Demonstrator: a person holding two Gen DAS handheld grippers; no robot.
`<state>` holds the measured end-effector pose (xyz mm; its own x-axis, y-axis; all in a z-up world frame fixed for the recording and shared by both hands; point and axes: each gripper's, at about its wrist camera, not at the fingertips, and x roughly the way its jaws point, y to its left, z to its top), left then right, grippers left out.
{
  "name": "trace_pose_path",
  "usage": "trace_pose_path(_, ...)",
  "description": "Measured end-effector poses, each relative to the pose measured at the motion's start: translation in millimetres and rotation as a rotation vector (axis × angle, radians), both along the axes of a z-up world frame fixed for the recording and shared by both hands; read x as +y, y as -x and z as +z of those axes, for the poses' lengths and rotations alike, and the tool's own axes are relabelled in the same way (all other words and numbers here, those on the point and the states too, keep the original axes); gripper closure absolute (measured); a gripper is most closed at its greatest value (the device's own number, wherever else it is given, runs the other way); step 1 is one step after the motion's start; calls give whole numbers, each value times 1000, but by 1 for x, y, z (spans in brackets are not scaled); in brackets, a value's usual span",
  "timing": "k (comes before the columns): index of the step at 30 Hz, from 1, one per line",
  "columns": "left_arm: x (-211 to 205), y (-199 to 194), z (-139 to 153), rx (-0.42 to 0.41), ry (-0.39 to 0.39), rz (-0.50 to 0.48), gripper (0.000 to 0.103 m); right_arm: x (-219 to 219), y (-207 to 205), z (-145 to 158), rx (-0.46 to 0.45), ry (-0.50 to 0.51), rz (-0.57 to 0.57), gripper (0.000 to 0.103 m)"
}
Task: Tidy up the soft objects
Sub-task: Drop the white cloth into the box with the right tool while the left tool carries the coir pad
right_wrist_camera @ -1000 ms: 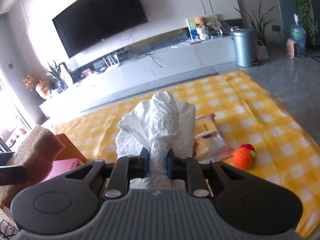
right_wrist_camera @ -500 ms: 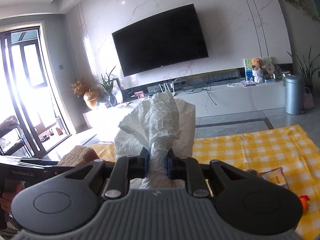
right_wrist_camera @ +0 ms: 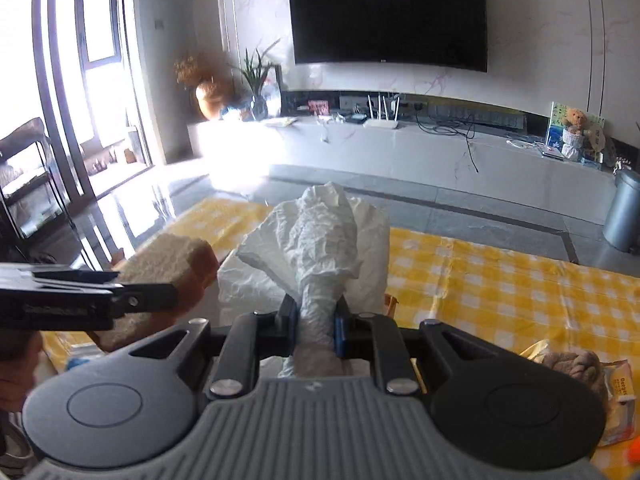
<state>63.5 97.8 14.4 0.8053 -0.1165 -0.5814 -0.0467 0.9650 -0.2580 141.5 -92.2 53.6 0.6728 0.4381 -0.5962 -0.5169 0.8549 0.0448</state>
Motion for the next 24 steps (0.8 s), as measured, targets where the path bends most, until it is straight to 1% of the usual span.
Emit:
trace_pose_path(2, 9, 1, -3, 8, 29, -3, 22, 34, -18, -20, 20, 121, -11, 87)
trace_pose_path(5, 21, 3, -4, 2, 50, -5, 22, 75, -42, -53, 114, 206, 42, 87)
trace_pose_path(7, 26, 4, -5, 4, 57, 6, 22, 94, -57, -74, 161, 293, 44, 87)
trace_pose_path(8, 26, 4, -5, 6, 59, 7, 22, 102, -64, -85, 173, 357, 33, 87)
trace_pose_path(10, 27, 2, -7, 17, 61, -5, 22, 112, -72, -105, 166, 496, 24, 87)
trace_pose_path(12, 27, -1, -9, 23, 66, -23, 22, 117, -76, -119, 175, 573, 29, 87)
trace_pose_path(14, 25, -3, -11, 34, 65, -27, 23, 118, -76, -128, 177, 626, 27, 87)
trace_pose_path(16, 22, -3, -12, 29, 34, -18, 23, 119, -77, -135, 182, 655, 25, 87)
trace_pose_path(19, 21, -2, -12, 26, 32, -27, 23, 115, -84, -145, 205, 671, -4, 83)
trace_pose_path(21, 22, -3, -14, 31, 38, -26, 23, 112, -86, -143, 201, 675, -15, 82)
trace_pose_path(22, 22, -3, -15, 35, 37, -20, 23, 112, -85, -141, 193, 671, -18, 80)
trace_pose_path(23, 21, -3, -15, 37, 33, -14, 23, 113, -83, -138, 187, 669, -23, 75)
trace_pose_path(24, 19, -4, -15, 37, 17, -8, 23, 114, -77, -135, 179, 667, -16, 68)
